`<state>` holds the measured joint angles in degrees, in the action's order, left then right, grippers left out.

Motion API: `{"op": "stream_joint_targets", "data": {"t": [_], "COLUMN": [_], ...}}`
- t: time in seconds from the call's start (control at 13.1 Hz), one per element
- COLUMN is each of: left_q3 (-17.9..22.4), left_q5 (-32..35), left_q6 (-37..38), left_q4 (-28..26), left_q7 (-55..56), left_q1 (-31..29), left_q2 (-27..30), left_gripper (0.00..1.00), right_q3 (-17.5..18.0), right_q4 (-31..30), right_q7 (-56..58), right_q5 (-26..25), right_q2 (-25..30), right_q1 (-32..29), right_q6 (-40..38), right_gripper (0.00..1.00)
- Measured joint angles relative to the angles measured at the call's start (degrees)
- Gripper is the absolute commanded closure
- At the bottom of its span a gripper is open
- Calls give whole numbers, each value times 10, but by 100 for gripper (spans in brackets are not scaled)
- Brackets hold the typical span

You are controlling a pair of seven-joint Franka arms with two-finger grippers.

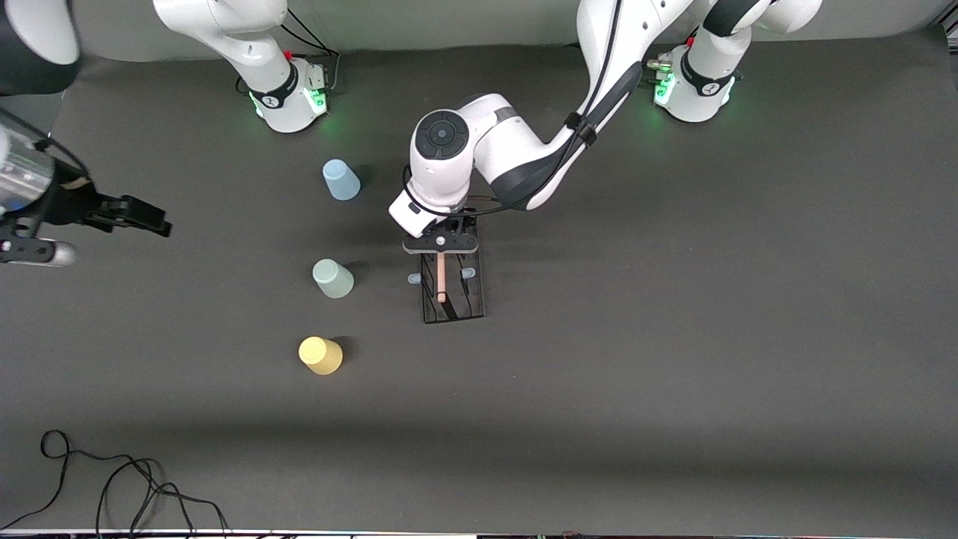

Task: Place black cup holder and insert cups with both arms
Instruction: 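Release the rack with the left gripper while the right gripper grasps the green cup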

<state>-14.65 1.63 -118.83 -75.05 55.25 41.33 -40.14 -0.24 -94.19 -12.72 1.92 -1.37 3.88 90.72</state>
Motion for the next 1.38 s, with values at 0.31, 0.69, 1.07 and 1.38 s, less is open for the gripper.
{"op": "stream_joint_targets", "data": {"t": [0.31, 0.69, 1.07, 1.38], "left_q3": [16, 22, 26, 28], "left_q5": [0, 0, 2, 6], "left_q6": [3, 129, 329, 382], "left_q4": [23, 48, 51, 6], "left_q7": [1, -21, -179, -316], "left_q1": [-6, -82, -180, -273], "left_q2": [8, 82, 180, 255], "left_gripper": [0, 0, 0, 0], "right_q3": [1, 1, 1, 2], "right_q4": [-77, -233, -359, -361], "right_q7": [-71, -109, -129, -129], "right_q5": [0, 1, 1, 1], "right_q2": [1, -2, -81, -165], "right_q1": [59, 95, 120, 129], "right_q6": [98, 305, 546, 603], "right_gripper": [0, 0, 0, 0]}}
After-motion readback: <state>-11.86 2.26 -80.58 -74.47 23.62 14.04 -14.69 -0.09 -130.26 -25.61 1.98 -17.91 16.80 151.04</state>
